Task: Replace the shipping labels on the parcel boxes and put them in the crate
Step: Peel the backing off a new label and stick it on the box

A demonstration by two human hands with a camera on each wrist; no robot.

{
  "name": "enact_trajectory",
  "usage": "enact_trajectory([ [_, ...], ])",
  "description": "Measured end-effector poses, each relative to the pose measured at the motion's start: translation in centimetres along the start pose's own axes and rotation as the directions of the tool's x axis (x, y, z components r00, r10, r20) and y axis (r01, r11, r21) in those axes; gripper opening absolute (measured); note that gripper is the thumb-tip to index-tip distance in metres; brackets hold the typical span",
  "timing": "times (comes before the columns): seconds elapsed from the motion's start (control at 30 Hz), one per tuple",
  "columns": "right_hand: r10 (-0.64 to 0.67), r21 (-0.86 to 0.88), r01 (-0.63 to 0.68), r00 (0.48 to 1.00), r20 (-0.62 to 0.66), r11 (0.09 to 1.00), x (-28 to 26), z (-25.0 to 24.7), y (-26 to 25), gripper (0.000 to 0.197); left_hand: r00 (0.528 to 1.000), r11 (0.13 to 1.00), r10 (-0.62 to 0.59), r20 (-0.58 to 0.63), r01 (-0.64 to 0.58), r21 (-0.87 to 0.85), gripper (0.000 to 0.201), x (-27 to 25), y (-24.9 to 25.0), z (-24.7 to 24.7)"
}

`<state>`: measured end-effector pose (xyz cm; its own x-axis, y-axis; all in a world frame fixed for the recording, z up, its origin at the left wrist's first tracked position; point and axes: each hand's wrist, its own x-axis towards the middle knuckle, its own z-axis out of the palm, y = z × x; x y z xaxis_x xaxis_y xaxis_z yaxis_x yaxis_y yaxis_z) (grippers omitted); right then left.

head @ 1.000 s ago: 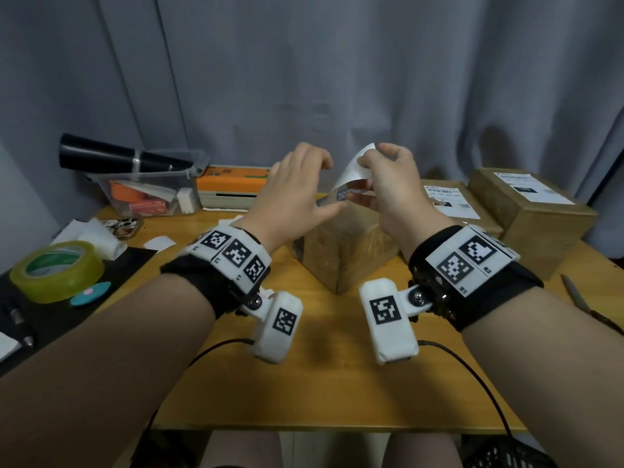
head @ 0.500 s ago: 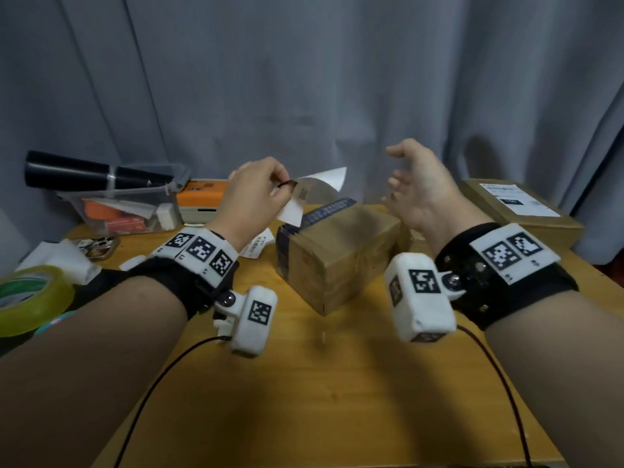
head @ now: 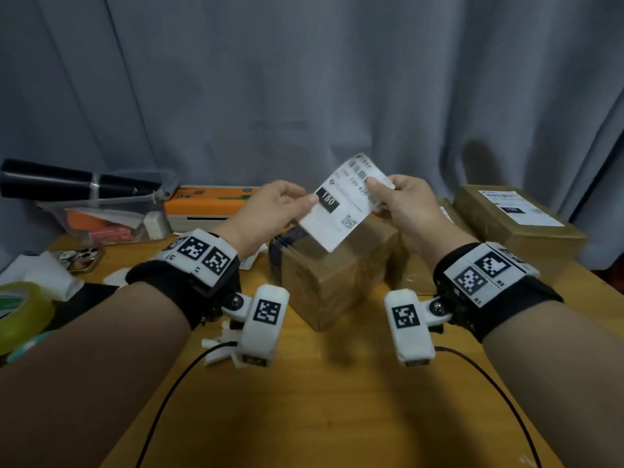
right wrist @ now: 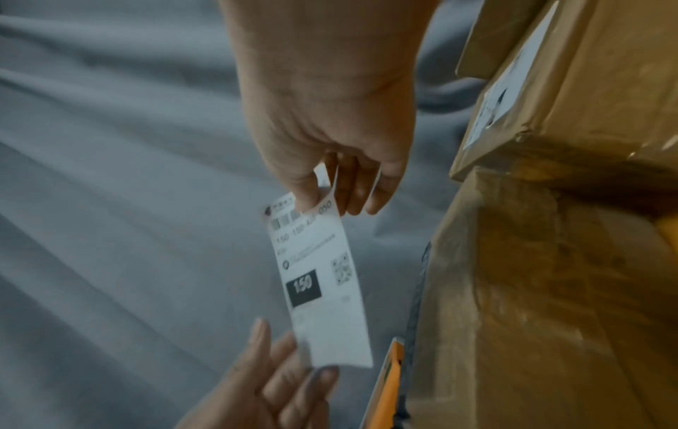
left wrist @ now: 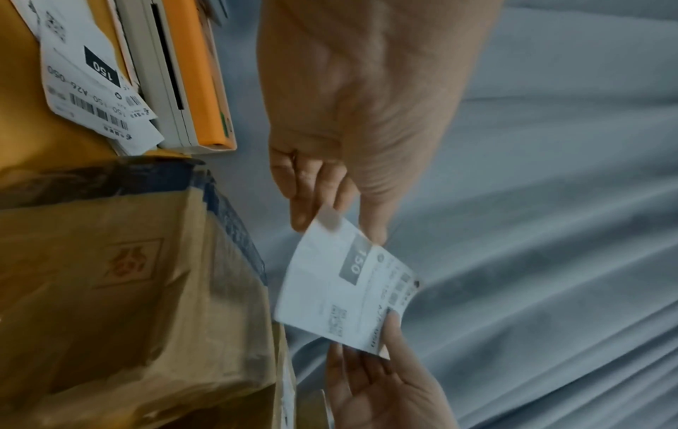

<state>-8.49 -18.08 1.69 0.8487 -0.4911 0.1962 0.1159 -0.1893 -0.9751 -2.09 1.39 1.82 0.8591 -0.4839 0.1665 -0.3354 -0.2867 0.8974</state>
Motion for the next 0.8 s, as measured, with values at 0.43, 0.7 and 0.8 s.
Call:
enact_trajectory([
  [0.43, 0.325, 0.377, -0.253, 0.935, -0.142, 0.891, 2.3, -1.7, 3.0, 0.014, 0.929, 0.673, -0.298, 0.218, 0.043, 0.738, 0.095, 1.9, -4.8, 2.4],
  [0.7, 0.322, 0.213, -0.313, 0.947, -0.007, 0.926, 0.4, -0.4, 3.3, 0.007, 0.999, 0.892, -0.034, 0.033, 0.015, 0.451, 0.047, -0.4, -1.7, 1.3],
  [0.8, 0.300, 0.171, -0.294, 0.954, -0.006, 0.940, 0.0, 0.2, 3.2, 0.013, 0.963, 0.958, -0.269, 0.010, 0.269, -0.099, 0.057, -0.4, 0.1, 1.4],
])
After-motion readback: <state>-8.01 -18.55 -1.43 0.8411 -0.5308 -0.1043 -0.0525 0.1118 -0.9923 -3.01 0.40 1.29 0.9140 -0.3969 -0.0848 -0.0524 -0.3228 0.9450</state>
